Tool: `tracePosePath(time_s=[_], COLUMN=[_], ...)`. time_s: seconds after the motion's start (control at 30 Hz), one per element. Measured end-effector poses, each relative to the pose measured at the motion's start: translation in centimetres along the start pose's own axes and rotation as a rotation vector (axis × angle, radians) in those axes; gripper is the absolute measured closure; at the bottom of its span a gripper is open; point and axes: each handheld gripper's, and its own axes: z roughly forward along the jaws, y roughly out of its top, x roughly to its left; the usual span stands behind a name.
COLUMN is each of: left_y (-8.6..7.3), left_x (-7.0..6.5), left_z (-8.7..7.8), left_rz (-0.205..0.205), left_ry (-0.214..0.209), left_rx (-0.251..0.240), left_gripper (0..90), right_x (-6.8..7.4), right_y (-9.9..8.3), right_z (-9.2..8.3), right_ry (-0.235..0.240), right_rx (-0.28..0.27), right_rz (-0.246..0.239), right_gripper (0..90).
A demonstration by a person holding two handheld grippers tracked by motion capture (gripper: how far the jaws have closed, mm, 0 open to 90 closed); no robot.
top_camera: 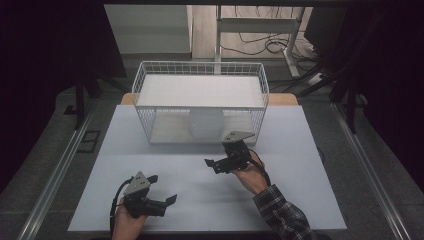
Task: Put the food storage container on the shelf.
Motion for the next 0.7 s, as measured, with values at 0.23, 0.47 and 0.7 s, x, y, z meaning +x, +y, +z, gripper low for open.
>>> tracePosePath(time_s=[0.23,0.47,0.7], left_y=[0.0,0.0,0.0], left_x=[-0.1,-0.3,-0.6], left_z=[0.1,0.1,0.3], left_rz=[0.006,0.018,0.039], left_ry=[-0.003,0.002,0.011], left_rx=[0.011,0.024,0.045], left_gripper=[1.5,1.5,1.4], right_x=[0.3,0.9,1.3], right_y=[-1.2,-2.4,-3.8], right_z=[-0.9,-2.2,-3.5], right_ry=[-0.004,-0.027,-0.032], right_rx=[0.015,0.016,0.014], right_rz=[0.003,-0.006,0.005], right_gripper=[2.6,0.0,0.0])
